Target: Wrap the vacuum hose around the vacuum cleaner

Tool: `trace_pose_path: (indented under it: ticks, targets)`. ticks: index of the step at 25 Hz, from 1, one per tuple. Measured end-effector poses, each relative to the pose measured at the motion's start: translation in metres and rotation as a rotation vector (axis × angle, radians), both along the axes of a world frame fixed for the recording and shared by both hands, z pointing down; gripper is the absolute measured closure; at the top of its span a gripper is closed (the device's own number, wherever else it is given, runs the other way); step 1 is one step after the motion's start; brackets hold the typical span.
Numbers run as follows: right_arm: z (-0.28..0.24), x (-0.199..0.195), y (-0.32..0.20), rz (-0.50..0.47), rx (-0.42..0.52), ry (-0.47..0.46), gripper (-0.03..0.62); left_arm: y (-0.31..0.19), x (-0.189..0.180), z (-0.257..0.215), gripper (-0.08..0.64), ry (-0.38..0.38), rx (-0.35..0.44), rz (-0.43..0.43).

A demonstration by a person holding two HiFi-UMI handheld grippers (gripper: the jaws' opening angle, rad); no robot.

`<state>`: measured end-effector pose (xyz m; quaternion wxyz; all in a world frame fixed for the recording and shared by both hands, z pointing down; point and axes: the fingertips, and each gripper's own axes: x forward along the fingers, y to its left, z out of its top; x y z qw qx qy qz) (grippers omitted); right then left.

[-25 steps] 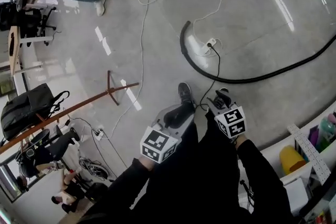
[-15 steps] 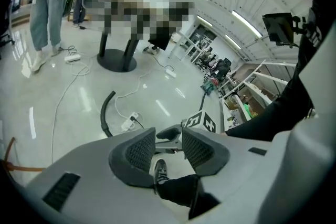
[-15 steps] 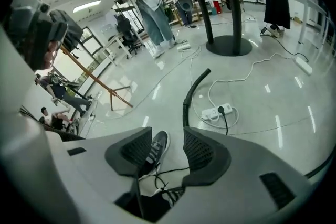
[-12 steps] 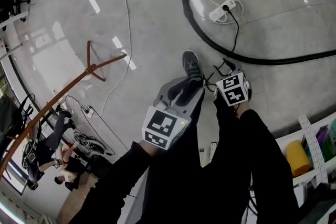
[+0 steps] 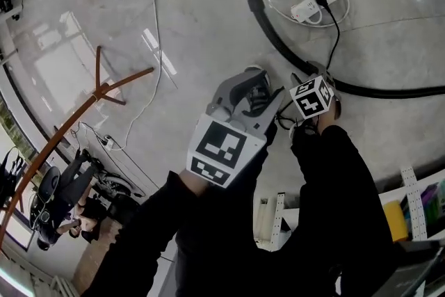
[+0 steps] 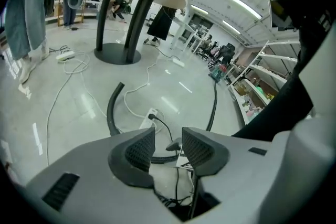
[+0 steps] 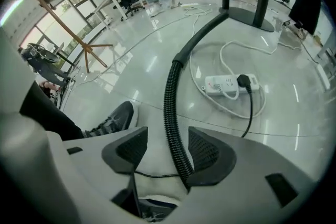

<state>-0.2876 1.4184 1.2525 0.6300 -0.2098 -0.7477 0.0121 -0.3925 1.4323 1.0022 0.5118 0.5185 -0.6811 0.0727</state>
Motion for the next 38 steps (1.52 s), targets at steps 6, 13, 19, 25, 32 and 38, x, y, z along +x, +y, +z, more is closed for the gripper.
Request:
trace_pose_path:
  ticks: [6, 13, 19, 25, 32, 38]
  targets:
    - [0.083, -0.021, 0.022, -0.137, -0.001, 0.02, 0.336, -0.002, -0.035, 0.01, 0.39, -0.016, 0.078, -0.091]
    - [0.125, -0.007, 0.044, -0.21, 0.041, 0.153, 0.379, 0.011, -0.034, 0.026, 0.39, 0.043, 0.062, -0.109]
    - [0.05, 0.002, 0.036, -0.093, -0.158, 0.188, 0.408, 0.014, -0.002, -0.005, 0.391, 0.091, 0.017, -0.139]
    - [-0.093, 0.055, 0.009, 0.019, -0.402, 0.174, 0.41, 0.001, 0.052, -0.082, 0.391, 0.178, -0.034, -0.102]
    - [-0.361, 0.077, -0.091, 0.195, -0.437, -0.058, 0.411, -0.043, 0.069, -0.257, 0.39, 0.137, -0.002, -0.009]
    - [-0.608, 0.092, -0.195, 0.447, -0.436, -0.415, 0.411, -0.121, 0.109, -0.435, 0.39, 0.041, 0.134, 0.135]
